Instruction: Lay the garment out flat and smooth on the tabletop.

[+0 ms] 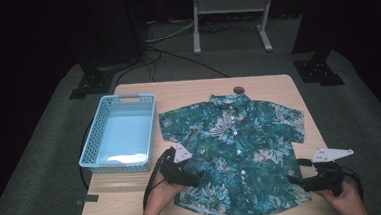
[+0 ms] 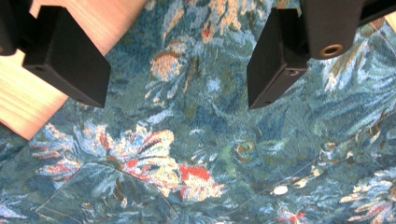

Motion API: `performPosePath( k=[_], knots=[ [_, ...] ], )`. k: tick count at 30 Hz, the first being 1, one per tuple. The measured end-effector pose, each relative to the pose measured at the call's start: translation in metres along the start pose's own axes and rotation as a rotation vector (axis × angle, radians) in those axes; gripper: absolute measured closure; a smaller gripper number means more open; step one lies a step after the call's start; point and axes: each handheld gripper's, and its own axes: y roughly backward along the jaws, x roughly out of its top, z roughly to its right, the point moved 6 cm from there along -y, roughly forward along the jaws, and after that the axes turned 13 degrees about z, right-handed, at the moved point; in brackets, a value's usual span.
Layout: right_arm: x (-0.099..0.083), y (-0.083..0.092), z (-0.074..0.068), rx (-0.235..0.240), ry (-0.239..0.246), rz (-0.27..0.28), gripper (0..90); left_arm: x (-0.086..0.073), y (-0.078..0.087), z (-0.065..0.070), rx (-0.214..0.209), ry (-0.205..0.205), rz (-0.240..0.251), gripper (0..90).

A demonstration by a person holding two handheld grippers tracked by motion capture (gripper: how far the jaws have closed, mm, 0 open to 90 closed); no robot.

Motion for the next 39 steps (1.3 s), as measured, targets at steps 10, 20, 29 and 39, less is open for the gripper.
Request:
performPosePath(
  k=[10, 20, 29, 39],
  knots=[
    [-0.007, 0.008, -0.001, -0.001, -0.007, -0.001, 20.9, -0.002, 0.007, 0.004, -0.002, -0.001, 0.02, 7.5],
    [-0.012, 0.016, -0.003, -0.003, -0.02, 0.017, 20.9, -0.002, 0.018, 0.009, 0.009, -0.009, 0.045, 7.5],
    [-0.021, 0.025, -0.005, -0.013, -0.042, 0.035, 20.9, -0.012, 0.026, 0.013, 0.018, 0.008, 0.06, 7.5],
    [-0.034, 0.037, -0.009, -0.031, -0.083, 0.088, 20.9, -0.019, 0.036, 0.02, 0.023, 0.008, 0.073, 7.5]
  ],
)
